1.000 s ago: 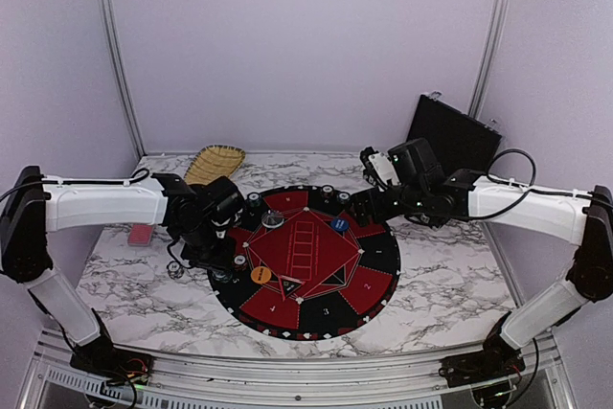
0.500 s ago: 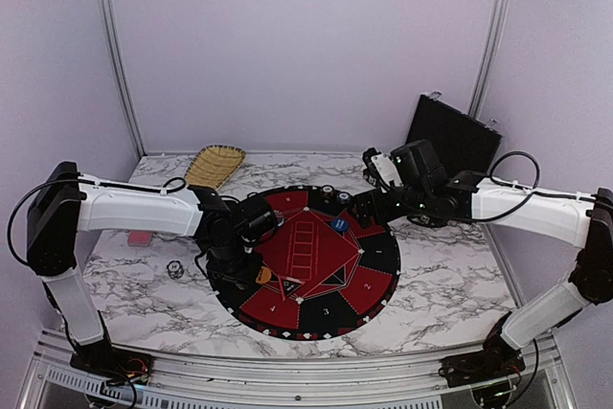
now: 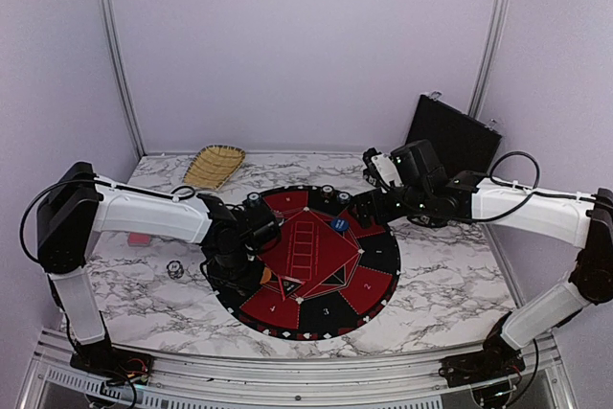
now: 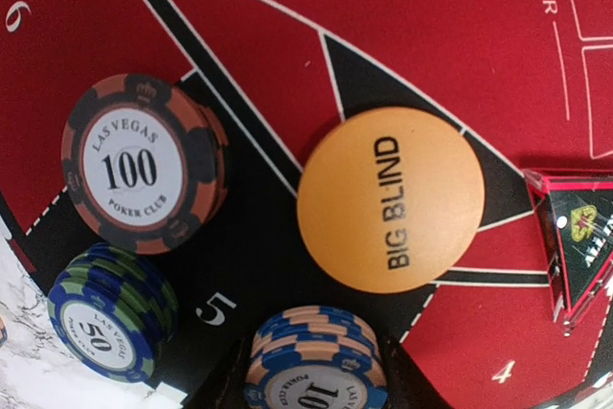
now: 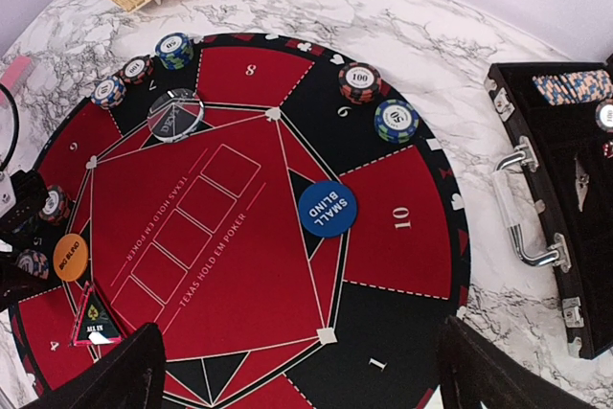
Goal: Distribute texas hold em gaming equipment
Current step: Place the poker chips pile at the big blind area, then pick up the pile of poker chips from the center of the board, then place the poker chips pile at the community card area.
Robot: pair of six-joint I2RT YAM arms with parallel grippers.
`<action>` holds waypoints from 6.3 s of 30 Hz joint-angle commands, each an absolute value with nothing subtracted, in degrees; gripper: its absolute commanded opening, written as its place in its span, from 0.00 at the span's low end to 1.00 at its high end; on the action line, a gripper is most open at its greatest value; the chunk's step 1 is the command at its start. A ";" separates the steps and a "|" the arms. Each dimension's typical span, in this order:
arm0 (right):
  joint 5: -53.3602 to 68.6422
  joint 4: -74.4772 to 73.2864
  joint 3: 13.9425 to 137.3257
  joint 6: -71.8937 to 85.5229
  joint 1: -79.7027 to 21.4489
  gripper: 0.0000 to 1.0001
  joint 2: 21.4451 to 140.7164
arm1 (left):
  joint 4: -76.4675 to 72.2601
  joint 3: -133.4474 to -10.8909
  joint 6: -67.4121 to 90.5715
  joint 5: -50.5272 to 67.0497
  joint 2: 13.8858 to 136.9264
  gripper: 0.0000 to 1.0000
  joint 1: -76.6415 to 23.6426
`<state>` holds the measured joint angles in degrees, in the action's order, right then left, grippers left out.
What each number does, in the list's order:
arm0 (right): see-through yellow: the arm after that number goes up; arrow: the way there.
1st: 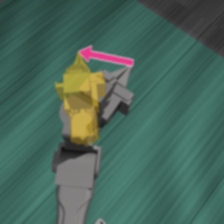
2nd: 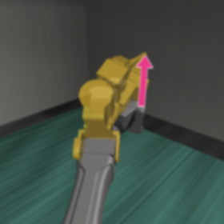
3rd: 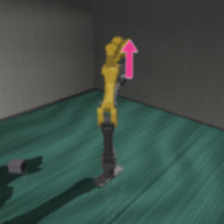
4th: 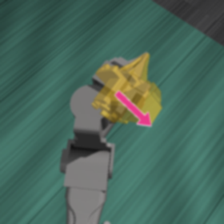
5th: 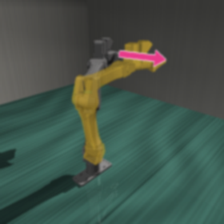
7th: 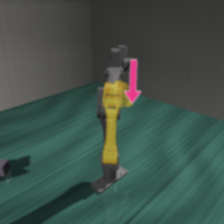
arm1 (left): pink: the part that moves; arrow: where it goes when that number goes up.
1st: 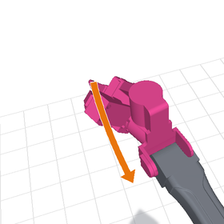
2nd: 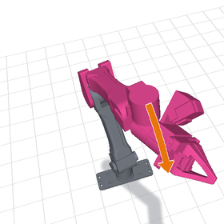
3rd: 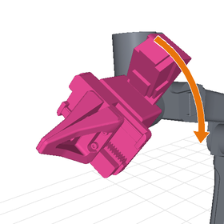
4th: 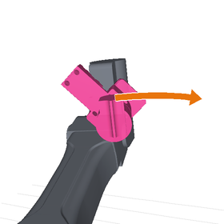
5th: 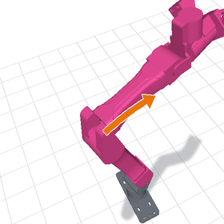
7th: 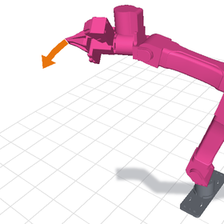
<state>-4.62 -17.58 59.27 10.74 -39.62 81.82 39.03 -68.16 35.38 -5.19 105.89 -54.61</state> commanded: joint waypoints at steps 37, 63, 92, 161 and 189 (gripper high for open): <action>-5.71 -18.20 60.77 11.26 -40.05 0.96 81.38 | 42.20 -71.17 33.15 -7.86 104.88 0.62 -55.06; -5.07 -18.03 61.61 11.27 -40.31 0.96 82.33 | 46.74 -68.40 34.09 -10.67 89.85 0.67 -49.57; -3.95 -17.53 61.61 10.99 -40.36 0.96 83.50 | 39.59 -51.36 22.26 -3.82 88.56 0.76 -22.68; -5.08 -16.79 60.64 11.51 -40.35 0.96 82.01 | 40.29 -53.26 23.87 -5.26 89.88 0.34 -25.65; -6.33 -16.28 58.11 12.15 -39.14 0.96 80.99 | 48.12 -75.96 22.75 -5.88 103.41 0.34 -33.91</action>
